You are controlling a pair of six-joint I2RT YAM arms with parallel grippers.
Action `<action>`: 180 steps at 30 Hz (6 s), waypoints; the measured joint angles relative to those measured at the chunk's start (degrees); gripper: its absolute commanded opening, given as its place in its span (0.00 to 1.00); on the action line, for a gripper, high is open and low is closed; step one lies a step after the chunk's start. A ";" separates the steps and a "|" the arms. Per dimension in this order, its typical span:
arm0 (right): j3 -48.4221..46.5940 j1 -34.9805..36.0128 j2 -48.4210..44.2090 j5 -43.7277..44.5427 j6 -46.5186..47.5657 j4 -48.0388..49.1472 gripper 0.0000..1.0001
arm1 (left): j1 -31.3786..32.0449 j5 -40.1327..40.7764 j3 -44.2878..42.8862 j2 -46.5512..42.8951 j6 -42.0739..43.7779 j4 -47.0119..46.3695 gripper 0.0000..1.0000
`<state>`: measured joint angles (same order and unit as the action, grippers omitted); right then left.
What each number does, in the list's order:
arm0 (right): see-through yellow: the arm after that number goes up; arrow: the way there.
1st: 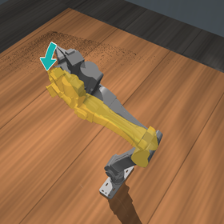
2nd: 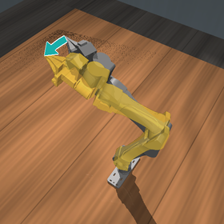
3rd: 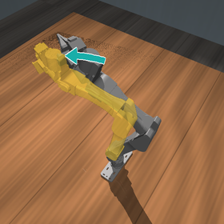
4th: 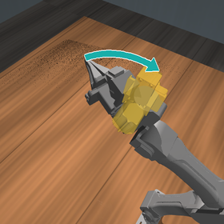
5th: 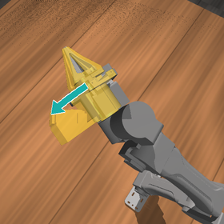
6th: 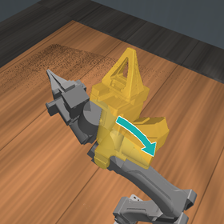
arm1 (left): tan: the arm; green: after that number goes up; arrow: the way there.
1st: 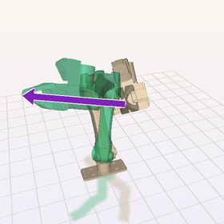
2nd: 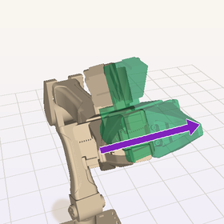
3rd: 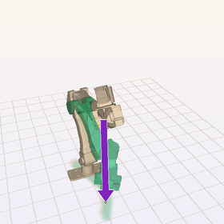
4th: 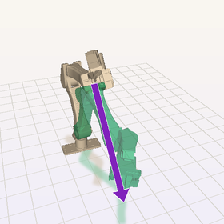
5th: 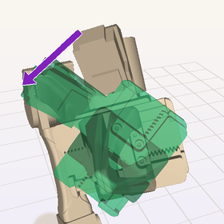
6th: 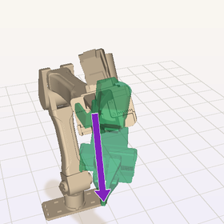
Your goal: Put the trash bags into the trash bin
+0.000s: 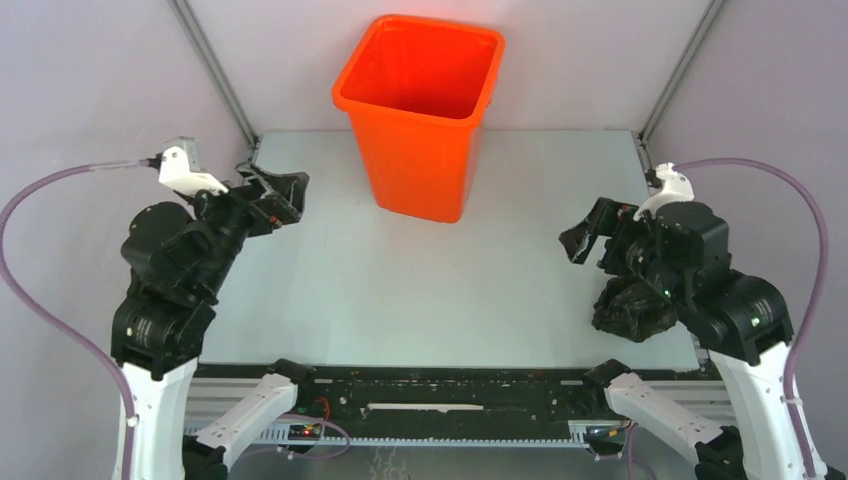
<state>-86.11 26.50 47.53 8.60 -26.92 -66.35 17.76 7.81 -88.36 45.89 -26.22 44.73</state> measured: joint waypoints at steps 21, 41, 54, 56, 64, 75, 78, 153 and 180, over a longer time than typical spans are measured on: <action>13.31 -16.11 14.53 9.27 -0.61 2.91 1.00 | 8.26 1.27 8.04 4.13 2.29 -2.54 1.00; 31.76 -43.12 27.43 -2.16 -9.40 7.87 0.66 | 8.92 -4.59 11.54 14.45 2.16 -7.45 1.00; 31.91 -17.59 34.34 -38.49 -5.86 22.71 0.00 | 8.92 -8.00 14.29 12.76 -3.19 -10.23 1.00; 30.88 -13.53 34.23 -42.95 -5.79 24.59 0.00 | 8.94 -8.70 16.00 11.30 -5.14 -10.34 1.00; 26.80 -6.69 26.73 -63.34 -12.44 43.95 0.17 | 9.01 -9.70 22.77 4.22 -12.79 -10.27 1.00; 29.68 -13.25 40.00 -47.98 2.16 24.17 0.73 | 9.94 -16.06 27.02 11.69 -19.96 -10.97 1.00; 29.88 -13.18 35.63 -45.86 3.93 21.05 0.73 | 12.74 -17.66 26.88 18.82 -20.06 -11.26 0.99; 19.02 -6.99 25.77 -43.65 4.37 28.15 0.00 | 22.95 -18.51 30.99 19.32 -15.15 -10.78 0.02; 17.14 -3.54 27.06 -17.05 11.87 14.69 0.76 | 8.85 -21.68 0.50 11.04 -15.02 -7.48 0.00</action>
<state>-68.97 22.96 74.59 -8.45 -15.05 -51.66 26.61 -13.87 -87.85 56.93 -41.23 37.26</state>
